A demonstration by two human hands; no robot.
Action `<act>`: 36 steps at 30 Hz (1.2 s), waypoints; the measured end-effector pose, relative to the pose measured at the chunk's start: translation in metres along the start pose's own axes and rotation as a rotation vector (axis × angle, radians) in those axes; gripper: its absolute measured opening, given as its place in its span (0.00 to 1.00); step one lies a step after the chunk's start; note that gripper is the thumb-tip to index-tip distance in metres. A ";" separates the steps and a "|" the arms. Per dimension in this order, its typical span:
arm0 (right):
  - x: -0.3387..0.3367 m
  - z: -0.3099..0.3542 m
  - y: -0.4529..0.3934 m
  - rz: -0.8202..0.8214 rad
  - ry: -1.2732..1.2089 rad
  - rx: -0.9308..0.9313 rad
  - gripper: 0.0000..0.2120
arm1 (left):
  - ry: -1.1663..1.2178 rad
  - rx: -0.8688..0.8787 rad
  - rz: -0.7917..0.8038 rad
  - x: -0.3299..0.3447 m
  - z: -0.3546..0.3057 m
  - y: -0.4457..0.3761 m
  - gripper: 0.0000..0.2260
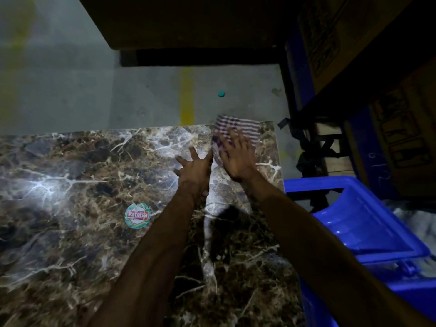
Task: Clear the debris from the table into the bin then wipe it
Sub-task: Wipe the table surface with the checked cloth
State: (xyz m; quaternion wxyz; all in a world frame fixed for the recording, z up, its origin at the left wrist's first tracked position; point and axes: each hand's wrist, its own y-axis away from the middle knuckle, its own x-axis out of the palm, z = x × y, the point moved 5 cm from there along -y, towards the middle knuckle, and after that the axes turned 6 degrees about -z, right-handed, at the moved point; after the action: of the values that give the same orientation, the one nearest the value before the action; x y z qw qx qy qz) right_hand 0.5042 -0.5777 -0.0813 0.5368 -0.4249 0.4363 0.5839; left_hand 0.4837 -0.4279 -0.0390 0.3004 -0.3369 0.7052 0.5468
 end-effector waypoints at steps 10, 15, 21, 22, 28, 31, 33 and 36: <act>-0.016 -0.103 0.066 -0.022 -0.049 0.080 0.26 | 0.019 -0.037 0.022 0.006 -0.002 -0.010 0.57; -0.009 -0.111 -0.024 -0.103 -0.022 0.219 0.27 | -0.021 -0.009 -0.012 0.013 0.005 -0.022 0.58; -0.008 -0.100 0.041 -0.152 -0.024 0.124 0.27 | -0.046 0.032 0.022 0.014 0.004 -0.019 0.65; -0.008 -0.096 0.068 -0.156 -0.040 0.131 0.27 | -0.045 0.027 0.025 0.014 0.004 -0.018 0.64; 0.004 -0.078 0.232 -0.096 -0.048 0.186 0.28 | -0.040 0.015 0.012 0.004 -0.005 -0.001 0.57; 0.008 -0.076 0.276 -0.038 -0.115 0.165 0.27 | -0.020 0.023 -0.014 0.010 -0.004 0.001 0.50; 0.005 -0.081 0.269 -0.014 -0.101 0.128 0.27 | 0.050 -0.005 -0.037 0.017 0.001 -0.001 0.40; -0.003 -0.086 0.213 -0.023 -0.058 0.082 0.27 | 0.042 0.059 -0.029 0.041 0.011 0.002 0.37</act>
State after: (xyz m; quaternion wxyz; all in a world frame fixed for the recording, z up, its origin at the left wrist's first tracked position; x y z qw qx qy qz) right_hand 0.2944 -0.6709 -0.0897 0.5729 -0.3904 0.4392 0.5713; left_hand 0.4583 -0.4228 -0.0730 0.3032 -0.3493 0.7221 0.5144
